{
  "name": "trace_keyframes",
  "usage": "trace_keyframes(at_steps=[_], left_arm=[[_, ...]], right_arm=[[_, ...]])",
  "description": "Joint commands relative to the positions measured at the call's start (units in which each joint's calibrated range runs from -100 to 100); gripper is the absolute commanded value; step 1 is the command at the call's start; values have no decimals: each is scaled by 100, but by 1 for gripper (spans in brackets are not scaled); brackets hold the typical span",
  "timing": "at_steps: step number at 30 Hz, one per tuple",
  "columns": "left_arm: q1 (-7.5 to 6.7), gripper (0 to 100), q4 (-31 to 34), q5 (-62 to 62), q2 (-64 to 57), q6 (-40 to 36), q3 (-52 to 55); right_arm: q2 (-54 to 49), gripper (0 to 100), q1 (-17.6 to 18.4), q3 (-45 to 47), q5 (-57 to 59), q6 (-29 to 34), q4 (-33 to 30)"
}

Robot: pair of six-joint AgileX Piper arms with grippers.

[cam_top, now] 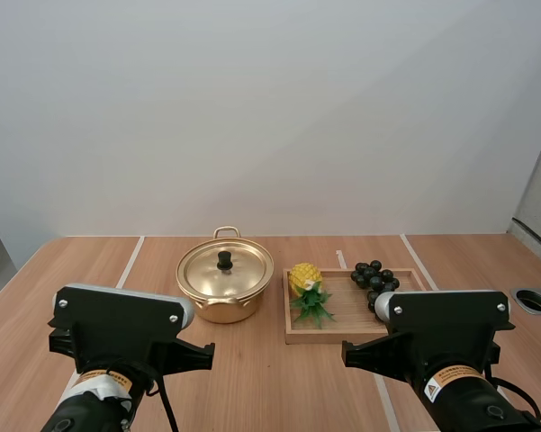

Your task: Open the pot, put the grape inside, and close it

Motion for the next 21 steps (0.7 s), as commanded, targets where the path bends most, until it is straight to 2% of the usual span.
trace_keyframes(at_steps=[1, 21], left_arm=[[7, 0, 766, -120, -29, -1550, 0], [7, 0, 881, -390, -29, -1550, -72]], right_arm=[[-41, 0, 5, 7, -8, 7, -20], [-41, 0, 5, -119, -48, 7, -137]])
